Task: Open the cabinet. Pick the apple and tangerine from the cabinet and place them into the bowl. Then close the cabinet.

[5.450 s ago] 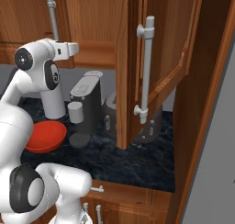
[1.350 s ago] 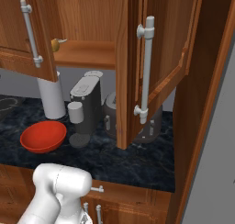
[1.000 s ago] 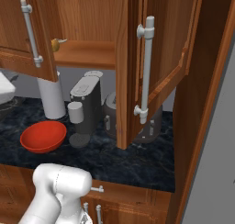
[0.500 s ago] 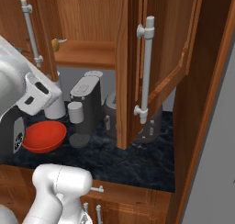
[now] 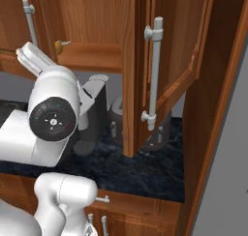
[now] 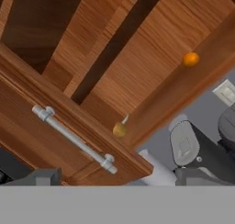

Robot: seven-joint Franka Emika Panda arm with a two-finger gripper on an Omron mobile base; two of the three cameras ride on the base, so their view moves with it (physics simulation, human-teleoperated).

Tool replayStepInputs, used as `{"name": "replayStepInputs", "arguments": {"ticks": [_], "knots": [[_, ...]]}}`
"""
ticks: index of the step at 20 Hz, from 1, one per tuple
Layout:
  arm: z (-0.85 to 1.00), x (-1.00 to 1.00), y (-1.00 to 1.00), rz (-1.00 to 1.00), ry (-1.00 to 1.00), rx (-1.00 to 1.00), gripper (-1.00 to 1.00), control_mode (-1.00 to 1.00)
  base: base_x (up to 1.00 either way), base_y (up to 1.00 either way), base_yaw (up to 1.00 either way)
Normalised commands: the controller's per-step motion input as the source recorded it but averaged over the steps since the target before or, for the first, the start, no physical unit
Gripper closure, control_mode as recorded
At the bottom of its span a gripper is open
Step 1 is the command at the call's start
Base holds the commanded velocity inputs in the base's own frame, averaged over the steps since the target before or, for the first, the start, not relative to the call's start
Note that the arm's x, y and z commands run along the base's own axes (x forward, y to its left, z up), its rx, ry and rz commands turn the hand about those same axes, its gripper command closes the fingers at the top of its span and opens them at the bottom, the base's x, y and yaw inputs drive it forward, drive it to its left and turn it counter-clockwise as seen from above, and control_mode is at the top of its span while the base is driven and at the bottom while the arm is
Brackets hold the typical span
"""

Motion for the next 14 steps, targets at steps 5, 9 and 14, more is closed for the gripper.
{"name": "replayStepInputs", "arguments": {"ticks": [5, 9, 14], "knots": [[-0.1, 0.0, 0.12, 0.0, -0.05, 0.0, -1.0, -1.0, 0.0, 0.0, 0.0], [0.0, 0.28, 0.0, 0.0, 0.0, 0.0, -1.0, -1.0, 0.0, 0.0, 0.0], [0.0, 0.64, -0.02, 0.01, 0.0, 0.02, -1.0, -1.0, 0.0, 0.0, 0.0]]}}
